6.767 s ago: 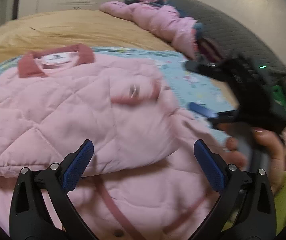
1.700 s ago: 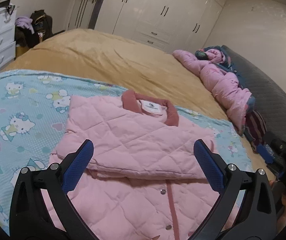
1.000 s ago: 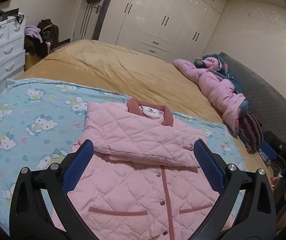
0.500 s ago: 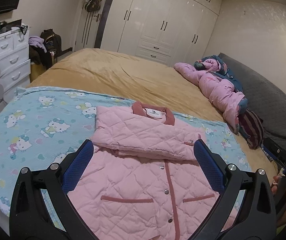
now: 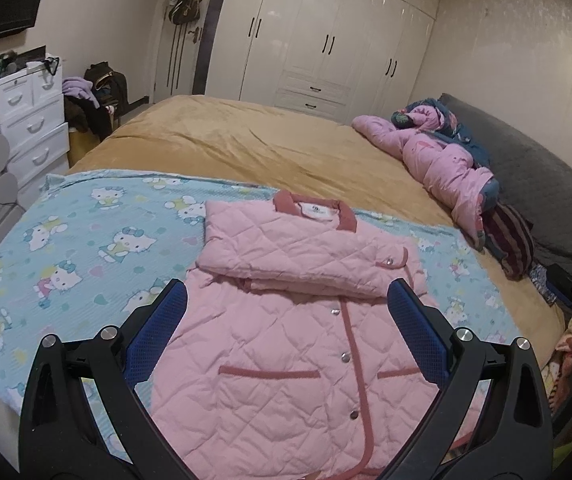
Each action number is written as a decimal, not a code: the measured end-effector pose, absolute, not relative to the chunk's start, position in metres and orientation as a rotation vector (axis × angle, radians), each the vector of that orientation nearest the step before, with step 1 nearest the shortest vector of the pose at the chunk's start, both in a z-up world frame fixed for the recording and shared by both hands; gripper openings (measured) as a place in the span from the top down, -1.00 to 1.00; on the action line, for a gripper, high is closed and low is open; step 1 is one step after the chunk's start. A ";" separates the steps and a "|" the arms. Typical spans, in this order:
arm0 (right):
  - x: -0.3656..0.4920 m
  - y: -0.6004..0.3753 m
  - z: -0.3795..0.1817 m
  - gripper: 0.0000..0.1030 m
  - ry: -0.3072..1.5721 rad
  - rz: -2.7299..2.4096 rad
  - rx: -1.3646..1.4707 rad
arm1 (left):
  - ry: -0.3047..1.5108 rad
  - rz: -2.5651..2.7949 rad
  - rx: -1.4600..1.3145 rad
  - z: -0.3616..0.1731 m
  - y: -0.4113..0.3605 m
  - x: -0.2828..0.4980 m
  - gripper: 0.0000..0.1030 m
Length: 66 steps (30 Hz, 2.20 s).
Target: Fold large clothes
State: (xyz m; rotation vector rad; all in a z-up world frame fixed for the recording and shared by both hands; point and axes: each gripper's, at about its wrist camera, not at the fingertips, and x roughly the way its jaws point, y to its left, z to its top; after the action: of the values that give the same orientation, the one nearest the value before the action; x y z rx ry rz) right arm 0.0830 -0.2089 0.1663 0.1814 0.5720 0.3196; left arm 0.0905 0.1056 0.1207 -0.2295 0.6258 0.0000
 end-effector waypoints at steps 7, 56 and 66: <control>0.079 -0.220 0.142 -0.92 0.628 0.298 0.179 | 0.666 0.025 -0.203 0.100 0.105 0.080 -0.82; 0.051 -0.308 -0.018 -0.92 0.962 0.152 0.134 | 1.019 0.197 -0.091 -0.055 0.145 0.035 -0.82; 0.048 -0.314 -0.030 -0.92 0.991 0.157 0.145 | 1.088 0.165 -0.197 -0.082 0.168 0.027 -0.82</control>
State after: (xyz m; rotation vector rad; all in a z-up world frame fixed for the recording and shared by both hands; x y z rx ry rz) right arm 0.0483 -0.3142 -0.0295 0.1450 0.9906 0.1570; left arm 0.0268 0.1678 -0.0822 -0.1974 1.0881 0.1647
